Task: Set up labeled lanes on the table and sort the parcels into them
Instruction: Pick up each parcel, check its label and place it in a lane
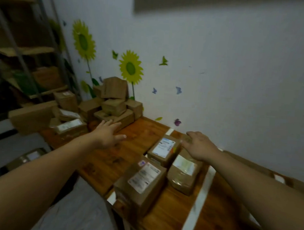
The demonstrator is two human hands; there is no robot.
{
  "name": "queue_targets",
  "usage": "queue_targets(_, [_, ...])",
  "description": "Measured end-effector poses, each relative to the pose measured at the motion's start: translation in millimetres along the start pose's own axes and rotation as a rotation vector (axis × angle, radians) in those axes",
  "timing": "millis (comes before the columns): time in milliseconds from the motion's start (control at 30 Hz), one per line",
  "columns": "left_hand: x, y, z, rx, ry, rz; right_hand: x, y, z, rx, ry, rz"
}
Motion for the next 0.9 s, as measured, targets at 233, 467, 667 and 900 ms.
queue_targets(233, [-35, 69, -115, -0.123, -0.021, 0.025, 45, 116, -117, -0.164, 0.028, -0.084])
queue_targets(467, [-54, 137, -245, -0.163, 0.018, 0.077, 108, 192, -238, -0.242, 0.020, -0.117])
queue_targets(667, [-82, 194, -367, -0.174, -0.007, 0.066, 169, 238, -357, -0.192, 0.020, -0.156])
queue_targets(900, [-98, 256, -479, -0.242, -0.099, 0.047, 233, 282, -459, -0.175, 0.040, -0.210])
Point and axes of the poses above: each hand's wrist, its own y-axis towards the middle knuckle, its own x-axis out of the palm, z = x × y, the point moved 2 cm from there along y, towards the middle knuckle, and after that the axes turned 9 degrees about z, right-handed, at the moved point
